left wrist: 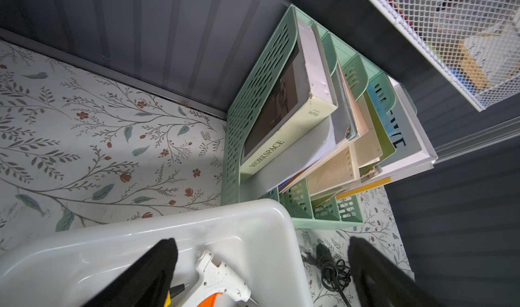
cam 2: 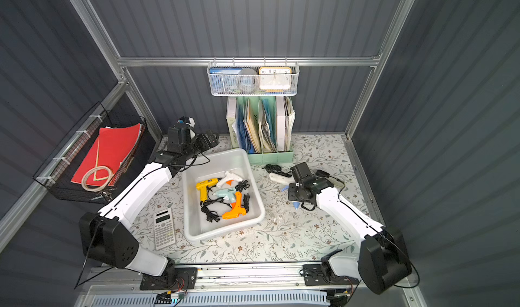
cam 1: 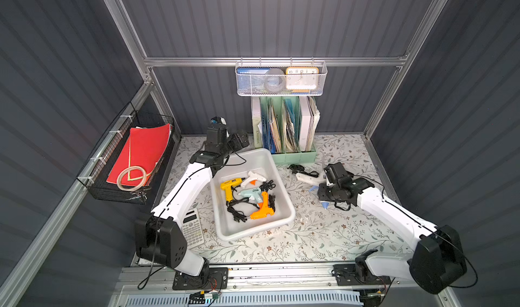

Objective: Put the hot melt glue gun into the storage box
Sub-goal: Pick up the hot melt adhesive gun from the center of the board.

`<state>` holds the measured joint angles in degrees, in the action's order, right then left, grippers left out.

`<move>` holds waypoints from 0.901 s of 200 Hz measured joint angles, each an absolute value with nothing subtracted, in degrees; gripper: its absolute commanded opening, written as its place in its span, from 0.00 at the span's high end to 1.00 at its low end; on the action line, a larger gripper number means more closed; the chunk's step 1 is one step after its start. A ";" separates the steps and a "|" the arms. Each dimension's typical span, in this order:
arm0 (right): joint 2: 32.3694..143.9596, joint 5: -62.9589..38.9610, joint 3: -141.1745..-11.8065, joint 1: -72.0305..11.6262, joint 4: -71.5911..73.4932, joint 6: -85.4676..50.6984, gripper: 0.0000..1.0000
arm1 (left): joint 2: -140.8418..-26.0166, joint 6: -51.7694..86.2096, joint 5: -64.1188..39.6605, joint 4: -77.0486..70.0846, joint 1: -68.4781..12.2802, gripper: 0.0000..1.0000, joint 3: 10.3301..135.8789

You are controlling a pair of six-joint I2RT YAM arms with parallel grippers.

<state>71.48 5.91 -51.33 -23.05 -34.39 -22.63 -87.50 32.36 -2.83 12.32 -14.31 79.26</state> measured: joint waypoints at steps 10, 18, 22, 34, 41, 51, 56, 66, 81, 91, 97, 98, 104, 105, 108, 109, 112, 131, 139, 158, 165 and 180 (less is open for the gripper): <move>69.06 6.20 -50.33 -23.27 -33.50 -22.04 1.00 | -87.61 32.29 -4.54 11.86 -14.31 0.00 79.29; 67.40 6.42 -49.67 -23.42 -32.99 -21.76 1.00 | -87.88 31.97 -6.26 11.53 -14.31 0.00 79.46; 66.52 6.55 -49.32 -23.49 -32.71 -21.56 1.00 | -88.18 31.79 -7.25 11.60 -14.31 0.00 79.85; 64.51 6.96 -48.75 -23.59 -32.14 -21.17 1.00 | -89.95 30.63 -10.41 11.40 -14.31 0.00 81.91; 63.51 7.27 -48.47 -23.66 -31.64 -20.84 1.00 | -91.31 29.91 -12.47 11.29 -14.31 0.00 83.55; 62.06 7.62 -48.16 -23.75 -31.03 -20.29 1.00 | -93.54 28.93 -16.38 11.03 -14.31 0.00 85.86; 61.47 7.75 -47.99 -23.79 -30.61 -20.01 1.00 | -94.54 28.49 -18.22 10.98 -14.33 0.00 86.98; 59.96 7.90 -47.79 -23.81 -29.74 -19.14 1.00 | -97.03 27.20 -22.48 11.05 -14.52 0.00 89.34; 57.67 7.99 -47.40 -23.86 -27.92 -17.47 1.00 | -101.38 24.60 -28.05 12.43 -15.66 0.00 93.82; 56.16 7.99 -47.20 -23.88 -26.55 -16.10 1.00 | -104.66 21.85 -30.52 14.68 -17.30 0.00 97.73; 55.37 8.03 -47.07 -23.92 -25.67 -15.18 1.00 | -106.74 19.94 -31.68 16.64 -18.59 0.00 100.51; 55.29 8.03 -47.05 -23.92 -25.52 -15.05 1.00 | -106.98 19.70 -31.79 16.91 -18.76 0.00 100.86; 54.59 8.12 -46.89 -24.03 -24.51 -14.09 1.00 | -109.10 17.58 -32.77 19.09 -20.29 0.00 103.85; 54.39 8.14 -46.89 -24.05 -24.25 -13.82 1.00 | -109.34 17.32 -32.91 19.38 -20.49 0.00 104.25; 54.08 8.19 -46.78 -24.12 -23.70 -13.30 1.00 | -110.43 16.25 -33.45 20.60 -21.32 0.00 105.91; 54.02 8.19 -46.76 -24.12 -23.57 -13.15 1.00 | -110.63 16.10 -33.52 20.75 -21.52 0.00 106.19; 53.69 8.21 -46.68 -24.14 -23.03 -12.58 1.00 | -111.48 15.05 -33.95 21.67 -22.26 0.00 107.42; 52.56 8.25 -46.15 -24.45 -19.99 -9.28 1.00 | -115.66 9.63 -37.23 27.53 -26.52 0.00 113.99; 52.40 8.23 -46.11 -24.49 -19.14 -7.97 1.00 | -116.44 7.90 -38.59 29.54 -27.62 0.00 115.42; 52.47 8.21 -46.11 -24.71 -17.56 -5.04 1.00 | -116.86 4.29 -40.93 33.58 -28.29 0.00 117.32; 52.51 8.21 -46.11 -24.82 -17.17 -3.95 1.00 | -116.86 2.92 -41.65 34.83 -28.18 0.00 117.93; 52.71 8.21 -46.11 -25.04 -16.93 -2.17 1.00 | -116.84 0.08 -42.76 36.84 -27.97 0.00 118.93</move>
